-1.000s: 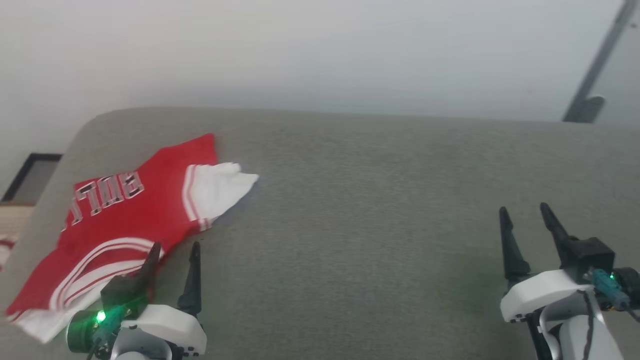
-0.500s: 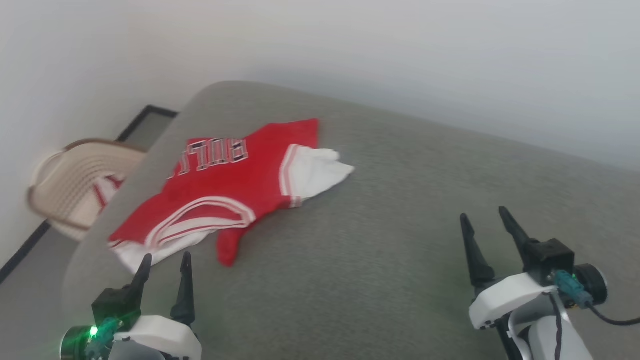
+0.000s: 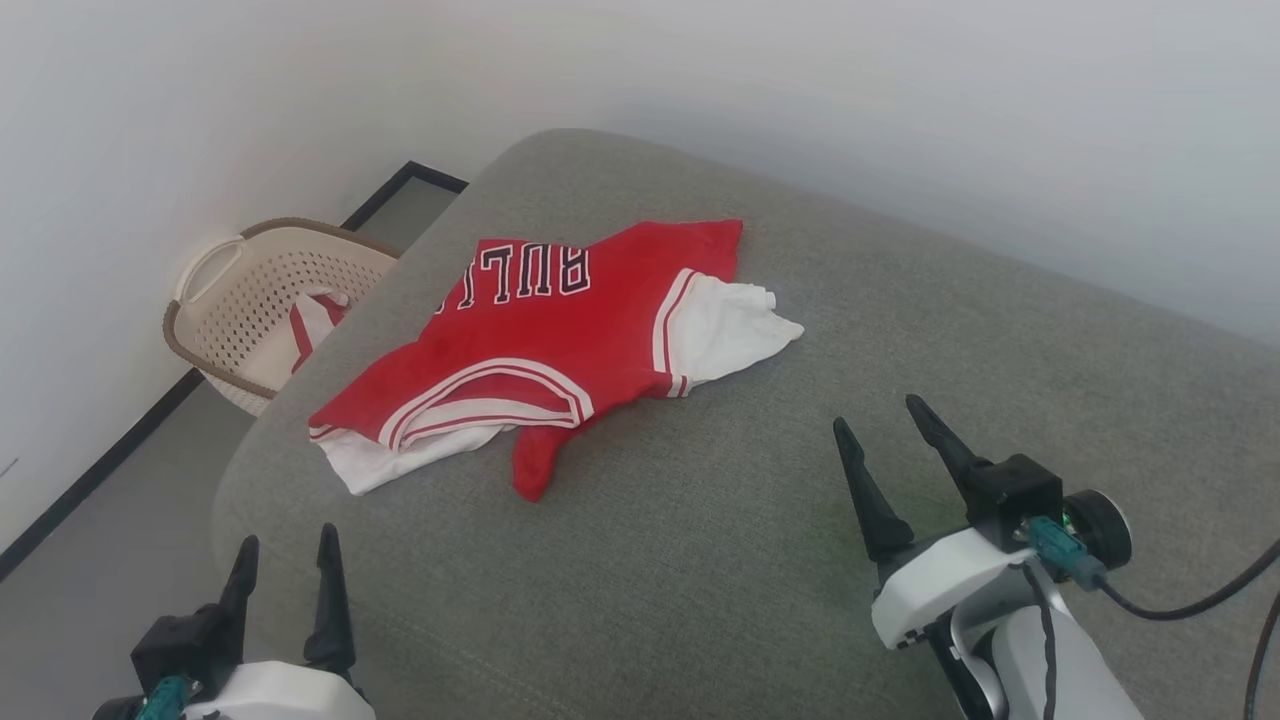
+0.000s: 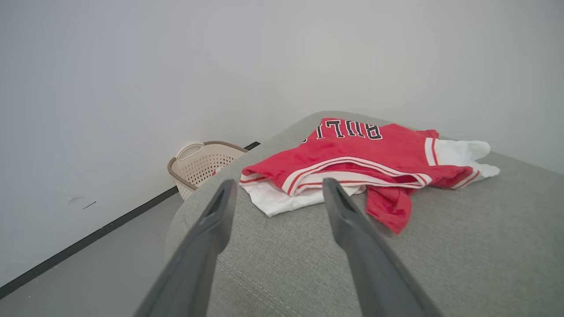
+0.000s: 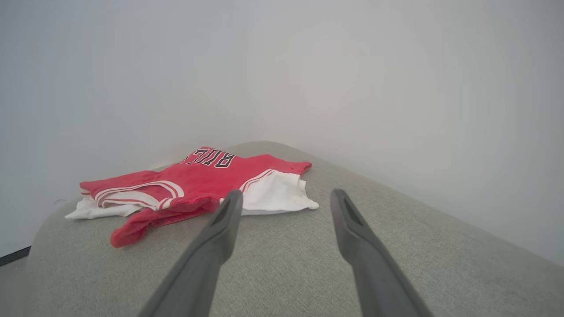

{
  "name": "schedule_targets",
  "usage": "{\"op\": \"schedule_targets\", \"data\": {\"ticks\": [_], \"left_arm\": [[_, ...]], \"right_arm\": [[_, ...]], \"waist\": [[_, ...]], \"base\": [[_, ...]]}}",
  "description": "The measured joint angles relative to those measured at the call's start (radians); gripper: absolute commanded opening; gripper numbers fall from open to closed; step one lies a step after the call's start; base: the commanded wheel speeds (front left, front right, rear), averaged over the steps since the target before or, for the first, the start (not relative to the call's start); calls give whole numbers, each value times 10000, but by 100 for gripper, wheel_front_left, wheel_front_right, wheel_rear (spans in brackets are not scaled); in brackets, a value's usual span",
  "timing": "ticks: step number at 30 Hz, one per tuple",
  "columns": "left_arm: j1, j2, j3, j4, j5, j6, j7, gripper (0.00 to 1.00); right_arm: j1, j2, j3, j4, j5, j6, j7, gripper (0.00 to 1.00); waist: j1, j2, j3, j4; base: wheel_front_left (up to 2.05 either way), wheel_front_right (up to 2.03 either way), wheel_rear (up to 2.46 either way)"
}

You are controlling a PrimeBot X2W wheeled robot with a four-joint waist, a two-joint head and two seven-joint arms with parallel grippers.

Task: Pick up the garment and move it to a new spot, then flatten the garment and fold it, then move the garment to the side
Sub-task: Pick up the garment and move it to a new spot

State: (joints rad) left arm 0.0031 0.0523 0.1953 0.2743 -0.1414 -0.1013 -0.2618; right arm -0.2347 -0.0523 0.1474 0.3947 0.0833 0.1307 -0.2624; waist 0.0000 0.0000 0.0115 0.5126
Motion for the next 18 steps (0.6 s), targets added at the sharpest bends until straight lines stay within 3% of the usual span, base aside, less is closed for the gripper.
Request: {"op": "schedule_targets", "data": {"ticks": [8, 13, 18], "left_arm": [[-610, 151, -702, 500, 142, -192, 0, 100], [-2442, 1001, -1664, 1680, 92, -268, -6, 100], [-4739, 2282, -3438, 3476, -1049, -282, 224, 100]], "right_arm": [[16, 2, -230, -146, 17, -2, 0, 100], [-141, -36, -368, -224, -146, 0, -2, 100], [-347, -244, -566, -293, -247, 0, -2, 100]], "waist": [[0, 0, 68, -293], [0, 0, 472, -965], [0, 0, 1212, -1800]], "base": [[0, 0, 0], [0, 0, 0], [0, 0, 0]]}}
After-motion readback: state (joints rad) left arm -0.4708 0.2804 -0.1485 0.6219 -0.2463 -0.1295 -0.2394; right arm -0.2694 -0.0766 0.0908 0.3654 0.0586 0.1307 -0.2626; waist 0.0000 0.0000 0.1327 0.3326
